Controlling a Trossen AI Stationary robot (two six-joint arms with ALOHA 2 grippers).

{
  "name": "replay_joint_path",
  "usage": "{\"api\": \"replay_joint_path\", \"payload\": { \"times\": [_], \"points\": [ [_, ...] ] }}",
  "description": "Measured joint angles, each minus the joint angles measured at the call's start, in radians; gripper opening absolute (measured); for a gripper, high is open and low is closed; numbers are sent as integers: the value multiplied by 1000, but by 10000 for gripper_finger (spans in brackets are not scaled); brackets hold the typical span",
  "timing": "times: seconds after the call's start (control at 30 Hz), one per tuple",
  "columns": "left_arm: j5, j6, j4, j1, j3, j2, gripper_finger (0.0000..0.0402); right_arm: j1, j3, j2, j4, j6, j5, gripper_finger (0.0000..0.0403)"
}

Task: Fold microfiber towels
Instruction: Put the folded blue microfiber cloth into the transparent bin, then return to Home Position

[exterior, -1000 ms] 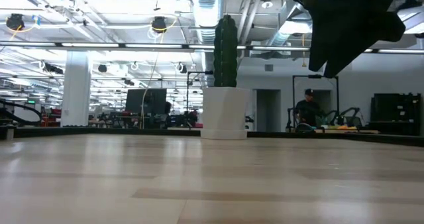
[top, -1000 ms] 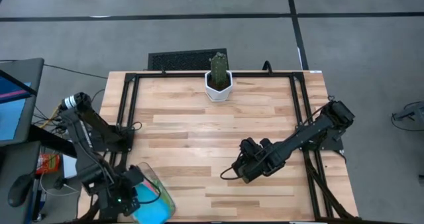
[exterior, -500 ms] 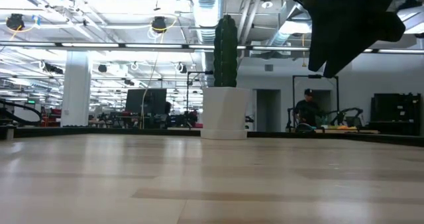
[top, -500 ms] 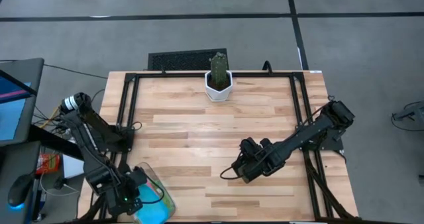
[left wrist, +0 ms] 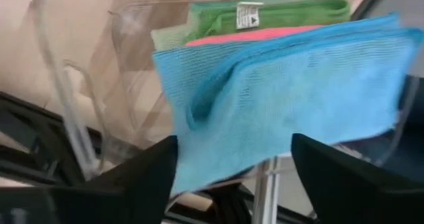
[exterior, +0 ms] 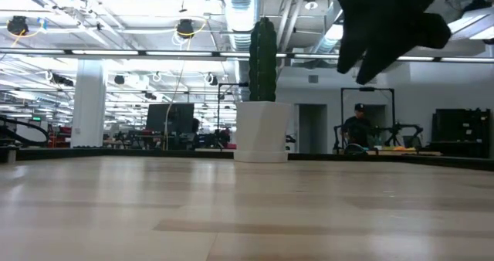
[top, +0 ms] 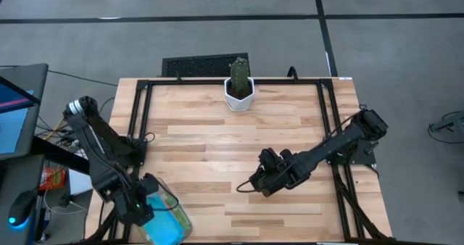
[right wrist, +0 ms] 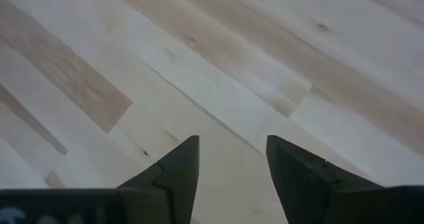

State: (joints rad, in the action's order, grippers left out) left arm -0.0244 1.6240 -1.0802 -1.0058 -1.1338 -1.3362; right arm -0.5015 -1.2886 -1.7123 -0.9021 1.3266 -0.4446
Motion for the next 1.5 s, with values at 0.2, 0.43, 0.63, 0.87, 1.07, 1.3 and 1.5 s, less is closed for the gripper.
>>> {"api": "replay_joint_path", "payload": {
  "times": [0.2, 0.43, 0.63, 0.87, 1.07, 1.3, 1.5],
  "points": [
    [131, 24, -23, 6, -2, 152, 313, 34, -69, 64, -21, -123, -31, 203],
    [535, -213, 5, 6, -102, 382, 313, 25, -227, 297, -8, -583, -319, 203],
    [859, -640, 7, 6, -120, 554, 313, 21, -290, 535, -6, -913, -372, 202],
    [969, -837, 166, 6, 75, 813, 313, 28, -59, 816, 92, -942, -473, 202],
    [770, -1099, 704, 6, 448, 1097, 313, 25, 395, 1124, 473, -966, -353, 202],
    [453, -1351, 1275, 6, 862, 1318, 313, 26, 892, 1393, 1068, -1086, -150, 202],
    [356, -1435, 1497, 16, 1054, 1334, 313, 26, 1144, 1529, 1228, -1086, -133, 202]
  ]
}}
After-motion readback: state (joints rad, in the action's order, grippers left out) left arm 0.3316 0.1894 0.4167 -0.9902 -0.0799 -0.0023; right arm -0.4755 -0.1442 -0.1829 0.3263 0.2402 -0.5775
